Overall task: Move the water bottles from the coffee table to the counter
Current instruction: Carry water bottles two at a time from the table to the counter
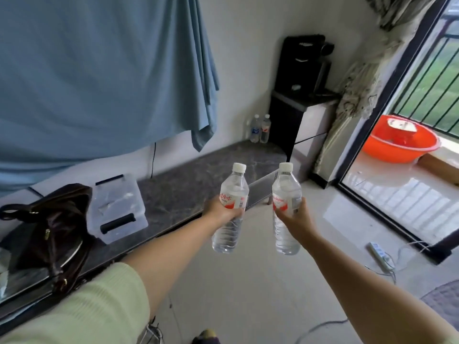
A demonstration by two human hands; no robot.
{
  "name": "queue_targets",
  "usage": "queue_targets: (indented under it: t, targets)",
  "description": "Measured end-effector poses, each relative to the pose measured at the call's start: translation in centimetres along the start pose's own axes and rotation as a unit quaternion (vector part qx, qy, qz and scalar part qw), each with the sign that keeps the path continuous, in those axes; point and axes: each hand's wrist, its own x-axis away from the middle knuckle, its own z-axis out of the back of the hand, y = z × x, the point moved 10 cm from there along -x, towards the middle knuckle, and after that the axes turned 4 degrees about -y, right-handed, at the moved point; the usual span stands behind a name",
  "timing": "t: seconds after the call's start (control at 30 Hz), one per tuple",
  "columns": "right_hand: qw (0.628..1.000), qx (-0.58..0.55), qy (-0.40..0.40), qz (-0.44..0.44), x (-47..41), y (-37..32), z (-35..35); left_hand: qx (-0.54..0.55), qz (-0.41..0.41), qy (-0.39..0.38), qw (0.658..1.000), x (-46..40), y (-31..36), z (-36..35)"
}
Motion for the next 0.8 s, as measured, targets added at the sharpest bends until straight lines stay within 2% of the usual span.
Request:
queue_targets:
  t: [0.23, 0.5, 0.8]
  targets:
    - [0.996, 0.04, 0.07, -0.027, -9.9, 1.2, 2.7, -0.003, -0.02, -0.058, 0.998, -11.7, 5.3, -2.1]
    - [0.991, 0.012, 0.13, -0.02, -21.9, -1.5, 4.2, -0.026, -0.029, -0.078, 0.996, -25.7, 11.3, -0.9]
    - [0.991, 0.021, 0.118, -0.056, -30.9, -0.1, 5.0, -0.05, -0.021, -0.1, 0.994, -35.4, 13.9, -2.9]
